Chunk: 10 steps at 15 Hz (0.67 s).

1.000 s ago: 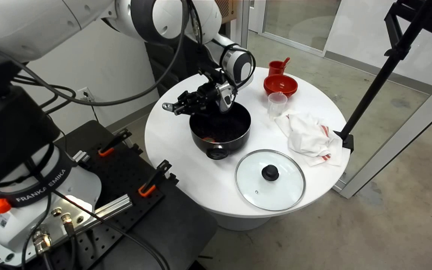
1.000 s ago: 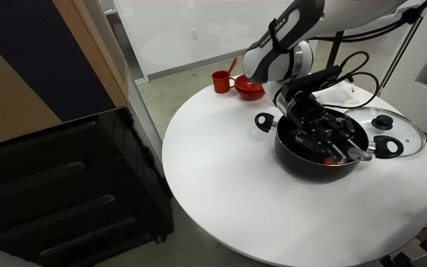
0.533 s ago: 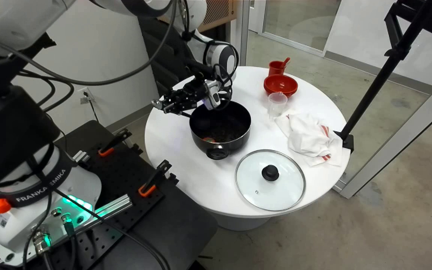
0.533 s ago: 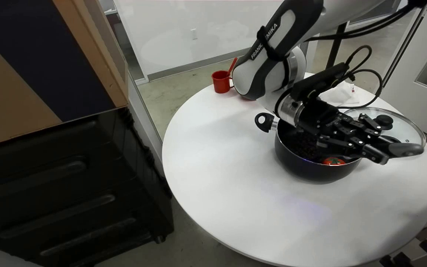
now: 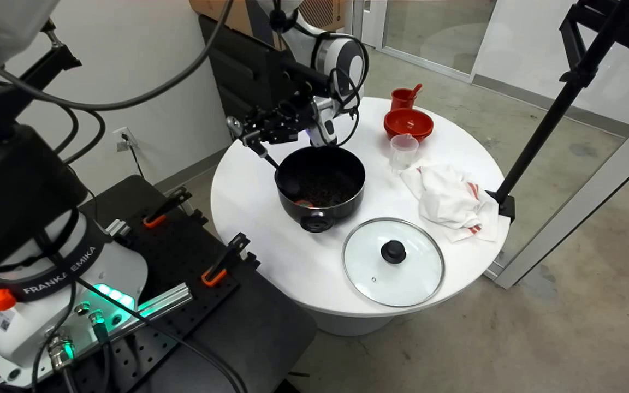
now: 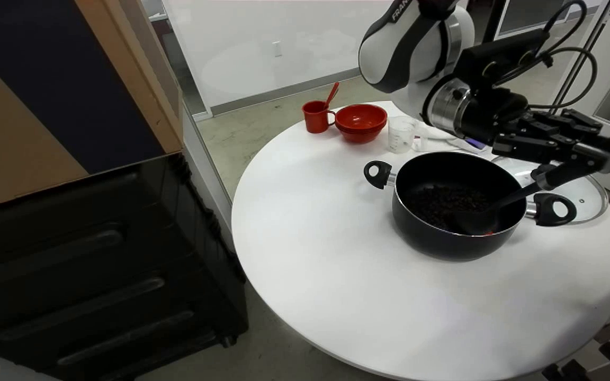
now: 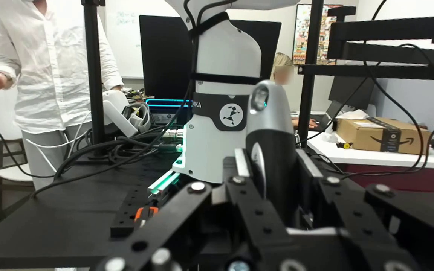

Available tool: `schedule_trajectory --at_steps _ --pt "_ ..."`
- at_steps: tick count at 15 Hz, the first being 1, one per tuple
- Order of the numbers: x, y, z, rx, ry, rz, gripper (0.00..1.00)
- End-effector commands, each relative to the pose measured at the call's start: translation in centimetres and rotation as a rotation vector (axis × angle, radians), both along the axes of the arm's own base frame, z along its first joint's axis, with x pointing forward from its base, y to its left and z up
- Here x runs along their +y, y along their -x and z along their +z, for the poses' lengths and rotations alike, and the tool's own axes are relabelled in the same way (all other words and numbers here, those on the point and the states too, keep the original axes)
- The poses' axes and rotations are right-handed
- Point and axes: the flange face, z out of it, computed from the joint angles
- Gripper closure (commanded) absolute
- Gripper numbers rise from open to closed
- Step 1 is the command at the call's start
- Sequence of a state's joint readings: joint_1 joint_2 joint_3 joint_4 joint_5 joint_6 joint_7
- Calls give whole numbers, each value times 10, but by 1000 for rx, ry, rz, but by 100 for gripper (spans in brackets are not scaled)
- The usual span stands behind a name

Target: Use the black serving spoon in the black pot to stir its contents

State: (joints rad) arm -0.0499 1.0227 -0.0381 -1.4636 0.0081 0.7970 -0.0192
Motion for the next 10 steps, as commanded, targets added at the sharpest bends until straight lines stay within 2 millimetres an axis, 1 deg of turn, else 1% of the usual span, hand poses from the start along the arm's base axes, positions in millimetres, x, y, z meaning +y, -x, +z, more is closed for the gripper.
schedule_trajectory --at_steps 1,7,10 --pt "-22 1 14 1 -10 -73 92" --pt "-67 -7 8 -32 11 -281 92" --pt "-90 -13 2 -81 -13 -365 92"
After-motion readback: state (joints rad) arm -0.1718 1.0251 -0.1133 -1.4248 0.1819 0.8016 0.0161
